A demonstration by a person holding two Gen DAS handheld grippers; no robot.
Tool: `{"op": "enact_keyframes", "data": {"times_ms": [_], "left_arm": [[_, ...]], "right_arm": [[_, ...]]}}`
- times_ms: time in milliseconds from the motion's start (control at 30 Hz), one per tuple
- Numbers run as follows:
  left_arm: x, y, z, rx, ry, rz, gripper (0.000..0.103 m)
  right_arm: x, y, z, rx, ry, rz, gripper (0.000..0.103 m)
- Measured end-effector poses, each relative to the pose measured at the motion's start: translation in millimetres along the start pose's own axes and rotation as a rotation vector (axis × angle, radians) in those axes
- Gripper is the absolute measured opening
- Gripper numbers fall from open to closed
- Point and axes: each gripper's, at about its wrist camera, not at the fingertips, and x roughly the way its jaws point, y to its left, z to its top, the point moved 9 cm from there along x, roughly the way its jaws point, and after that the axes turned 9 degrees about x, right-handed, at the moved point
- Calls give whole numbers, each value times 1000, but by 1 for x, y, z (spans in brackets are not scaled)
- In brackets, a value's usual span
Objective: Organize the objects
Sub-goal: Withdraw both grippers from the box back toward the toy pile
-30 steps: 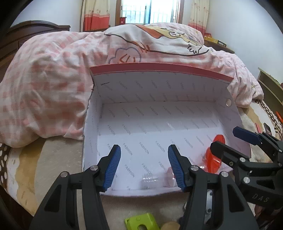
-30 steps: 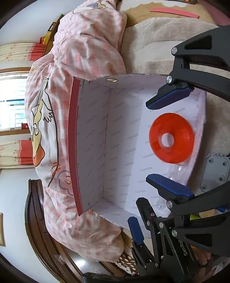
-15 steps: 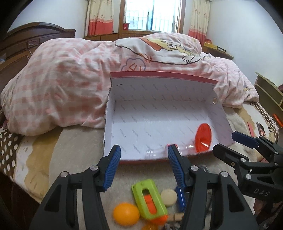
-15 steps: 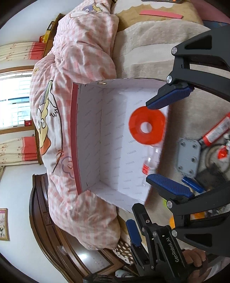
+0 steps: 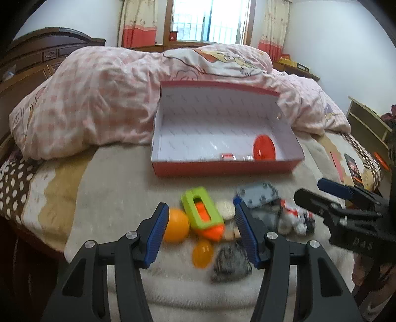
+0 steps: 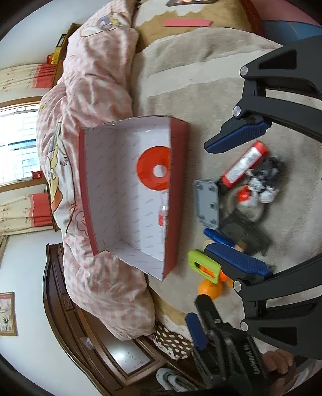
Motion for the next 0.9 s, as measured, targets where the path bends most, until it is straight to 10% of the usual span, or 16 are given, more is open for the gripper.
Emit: {"op": "enact_keyframes", "data": {"times_ms": [900], "left_arm": [[22, -33, -69, -31, 82, -89, 56]], "right_arm": [[15, -24, -62, 46, 75, 11, 75]]}}
